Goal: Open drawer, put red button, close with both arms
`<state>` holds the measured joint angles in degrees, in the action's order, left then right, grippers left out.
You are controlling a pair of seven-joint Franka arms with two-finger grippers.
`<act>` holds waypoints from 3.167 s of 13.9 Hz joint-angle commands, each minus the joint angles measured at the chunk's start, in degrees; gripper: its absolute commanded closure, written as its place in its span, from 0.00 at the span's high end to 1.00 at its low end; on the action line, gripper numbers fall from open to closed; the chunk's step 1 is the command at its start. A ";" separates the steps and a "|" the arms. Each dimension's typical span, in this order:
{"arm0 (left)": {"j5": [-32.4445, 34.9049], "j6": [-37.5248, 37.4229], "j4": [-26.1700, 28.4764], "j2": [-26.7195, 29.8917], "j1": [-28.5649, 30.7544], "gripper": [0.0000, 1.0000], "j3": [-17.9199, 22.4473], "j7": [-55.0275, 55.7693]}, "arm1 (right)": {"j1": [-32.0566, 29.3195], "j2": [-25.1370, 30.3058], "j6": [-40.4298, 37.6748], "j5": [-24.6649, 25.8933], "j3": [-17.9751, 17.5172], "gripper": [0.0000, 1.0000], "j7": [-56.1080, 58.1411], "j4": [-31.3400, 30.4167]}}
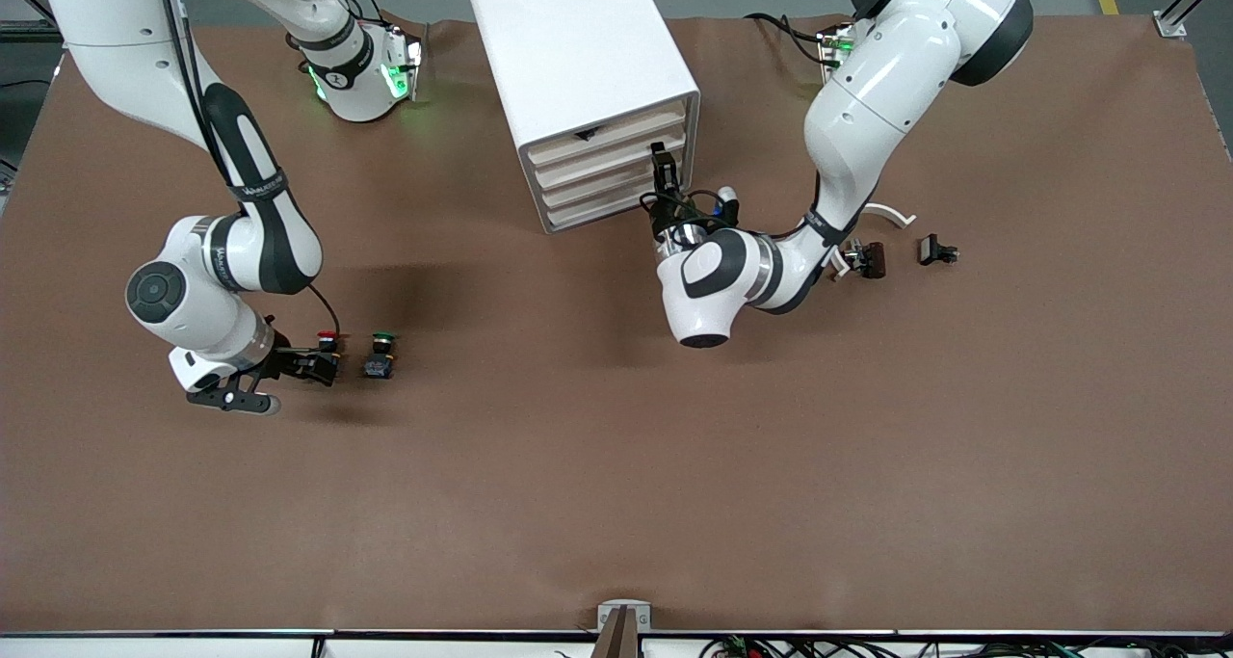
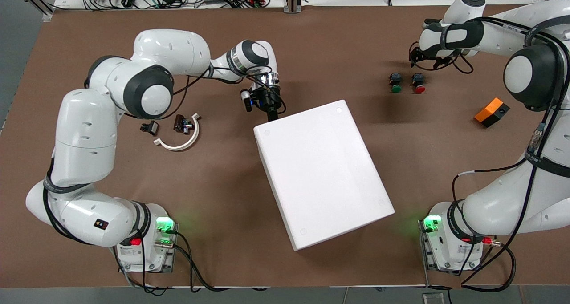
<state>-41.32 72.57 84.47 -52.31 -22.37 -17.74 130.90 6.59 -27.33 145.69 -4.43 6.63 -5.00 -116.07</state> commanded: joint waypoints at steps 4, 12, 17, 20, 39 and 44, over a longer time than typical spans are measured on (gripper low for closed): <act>-0.34 -0.86 -2.82 -0.60 3.91 0.10 0.60 1.02 | 0.97 -2.20 -0.67 -0.06 0.23 1.00 0.25 0.23; -0.52 -0.86 -6.60 -0.42 5.49 0.11 3.33 1.11 | 1.06 -3.26 -0.85 -0.06 0.23 0.79 0.08 -1.17; -0.87 -1.03 -8.27 -0.33 6.99 0.14 3.24 1.38 | 0.97 -1.25 -3.03 -0.41 0.14 0.00 -0.71 -1.44; -0.96 -1.12 -7.92 -0.51 7.34 0.20 3.24 1.46 | 2.11 1.83 -11.71 -0.58 0.14 0.00 -3.51 2.93; 5.79 -1.38 -7.83 3.79 9.10 1.00 2.45 -17.85 | 40.34 11.68 -28.63 -6.30 -0.39 0.00 -77.60 14.03; 14.06 -1.21 -8.53 6.86 9.19 1.00 -0.72 -25.32 | 45.17 10.54 -28.71 -6.21 -0.30 0.00 -81.57 13.77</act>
<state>-29.90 71.68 75.99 -47.86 -13.41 -17.93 109.23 49.54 -15.95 116.79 -9.87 5.64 -84.54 -102.53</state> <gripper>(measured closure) 0.000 0.586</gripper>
